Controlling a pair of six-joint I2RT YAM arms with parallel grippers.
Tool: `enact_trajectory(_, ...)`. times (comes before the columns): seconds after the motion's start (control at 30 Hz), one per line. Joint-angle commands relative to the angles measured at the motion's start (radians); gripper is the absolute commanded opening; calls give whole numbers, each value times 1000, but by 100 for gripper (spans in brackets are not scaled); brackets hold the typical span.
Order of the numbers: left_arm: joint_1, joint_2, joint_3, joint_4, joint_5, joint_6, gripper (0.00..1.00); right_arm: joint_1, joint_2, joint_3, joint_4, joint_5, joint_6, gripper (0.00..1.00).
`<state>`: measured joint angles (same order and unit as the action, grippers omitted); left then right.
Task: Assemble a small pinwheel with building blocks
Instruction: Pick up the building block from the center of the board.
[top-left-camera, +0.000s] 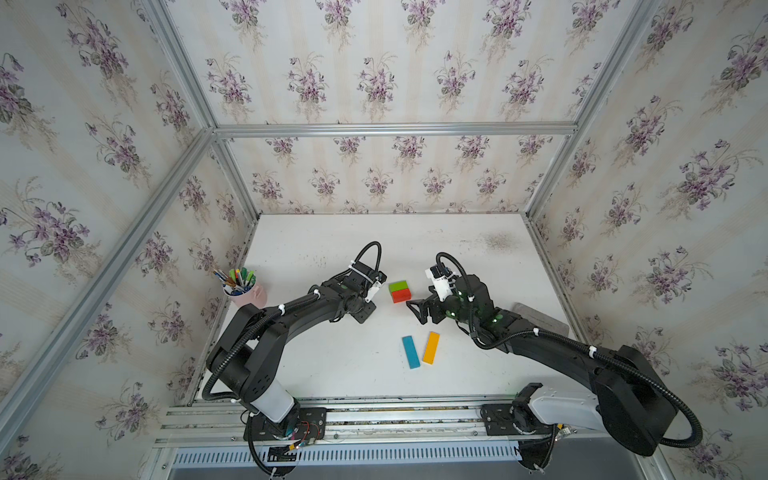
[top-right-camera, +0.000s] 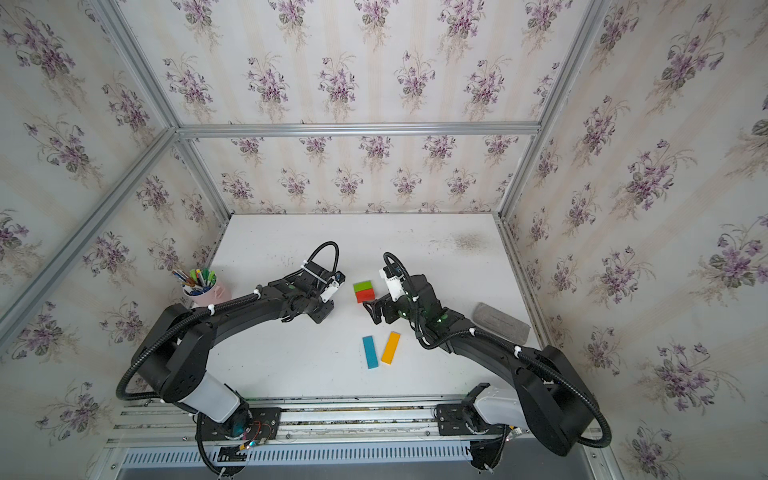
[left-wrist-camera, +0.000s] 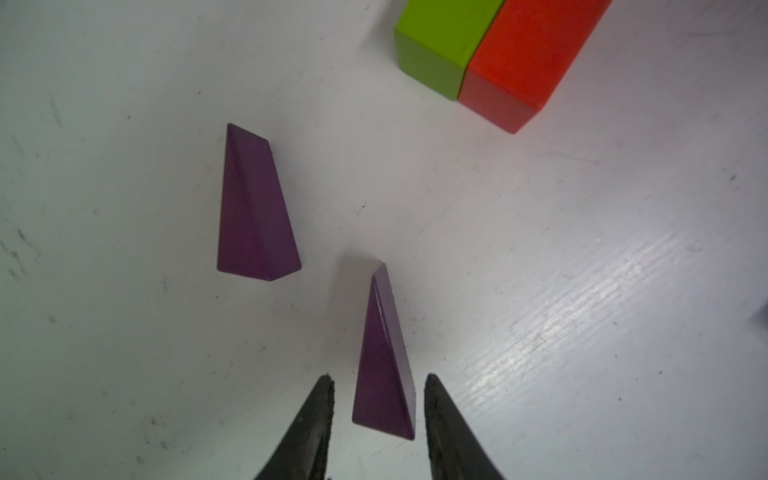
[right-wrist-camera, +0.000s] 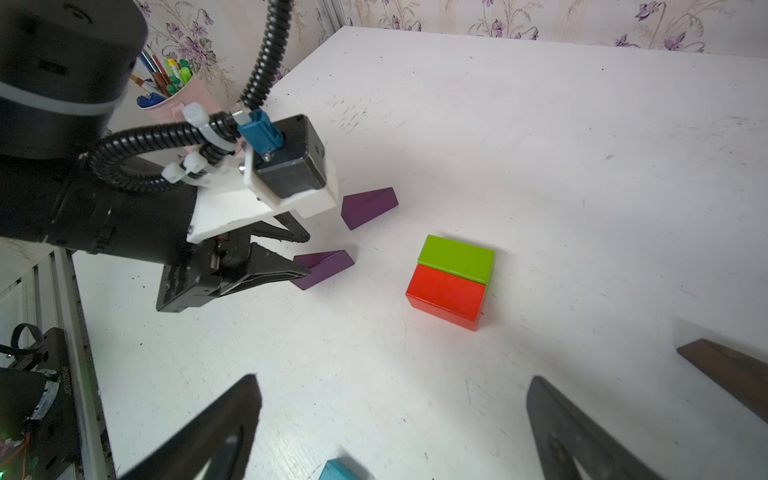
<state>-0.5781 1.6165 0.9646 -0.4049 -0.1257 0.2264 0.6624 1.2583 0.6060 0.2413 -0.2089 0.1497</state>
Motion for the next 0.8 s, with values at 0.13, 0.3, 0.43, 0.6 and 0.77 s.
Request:
enact_trajectory(0.13,1,39,21,-25,19,-2,35,0,0,5,14,-4,-12,100)
enact_trajectory(0.3,1,58,26,-28,6,-7,35,0,-2,4,15,-9,-12,100)
enact_trajectory(0.43,1,78,32,-37,6,-7,34,-1,-6,5,13,-10,-12,100)
enact_trajectory(0.6,1,80,33,-43,16,-6,32,0,-7,4,13,-11,-12,100)
enact_trajectory(0.77,1,92,40,-51,20,-7,29,0,-5,6,13,-15,-12,100)
